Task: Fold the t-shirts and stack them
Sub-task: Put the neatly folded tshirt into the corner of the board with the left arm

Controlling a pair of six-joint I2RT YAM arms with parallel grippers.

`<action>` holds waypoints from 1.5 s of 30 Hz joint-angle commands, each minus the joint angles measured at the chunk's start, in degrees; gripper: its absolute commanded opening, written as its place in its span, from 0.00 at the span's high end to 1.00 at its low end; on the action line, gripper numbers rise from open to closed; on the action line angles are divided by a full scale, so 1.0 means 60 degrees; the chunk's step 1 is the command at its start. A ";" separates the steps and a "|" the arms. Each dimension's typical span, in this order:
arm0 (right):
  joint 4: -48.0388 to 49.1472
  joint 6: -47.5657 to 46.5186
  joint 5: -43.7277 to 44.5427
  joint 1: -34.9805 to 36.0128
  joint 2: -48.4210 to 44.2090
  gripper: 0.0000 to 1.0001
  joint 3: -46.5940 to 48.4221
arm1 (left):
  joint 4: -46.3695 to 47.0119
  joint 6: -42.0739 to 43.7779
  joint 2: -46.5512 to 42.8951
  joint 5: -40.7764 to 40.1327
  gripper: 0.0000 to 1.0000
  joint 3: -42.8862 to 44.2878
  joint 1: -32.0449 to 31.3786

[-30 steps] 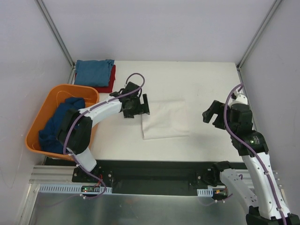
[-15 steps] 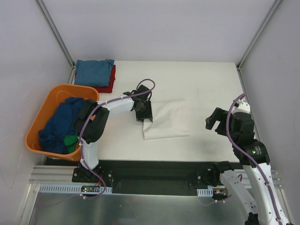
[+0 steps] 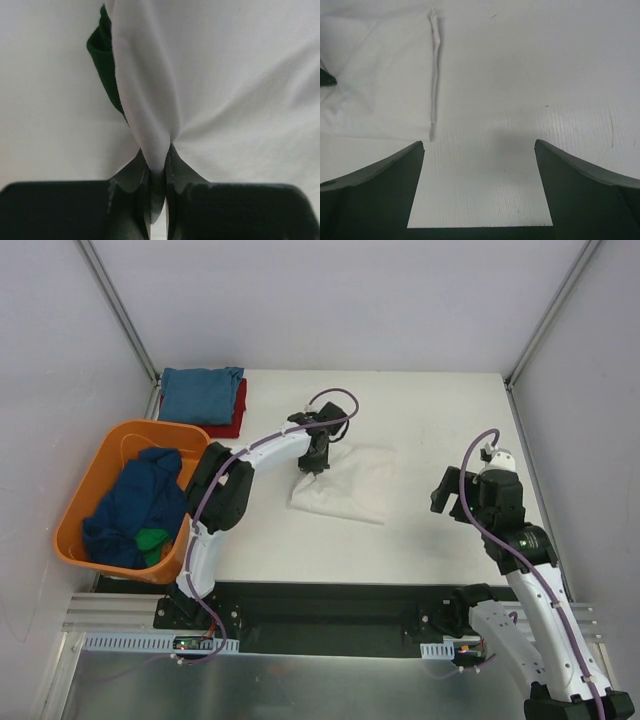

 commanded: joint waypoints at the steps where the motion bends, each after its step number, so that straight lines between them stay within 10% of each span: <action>1: 0.0552 -0.0206 0.0063 -0.0118 -0.0042 0.03 -0.0076 | -0.1119 0.2375 -0.0118 -0.4392 1.00 0.1110 0.0279; 6: 0.0655 -0.0235 0.0210 -0.0221 -0.0131 0.03 -0.0194 | -0.1104 0.4471 0.0028 -0.5906 1.00 0.2311 0.1157; 23: 0.0699 -0.0279 -0.0068 -0.0660 0.0426 0.03 -0.0194 | 0.0418 0.9538 0.0805 -0.4795 1.00 0.6427 0.3663; 45: 0.0538 -0.0280 0.0152 -0.0748 0.0660 0.03 -0.0062 | 0.1532 0.9674 0.0409 -0.3755 1.00 0.7117 0.4673</action>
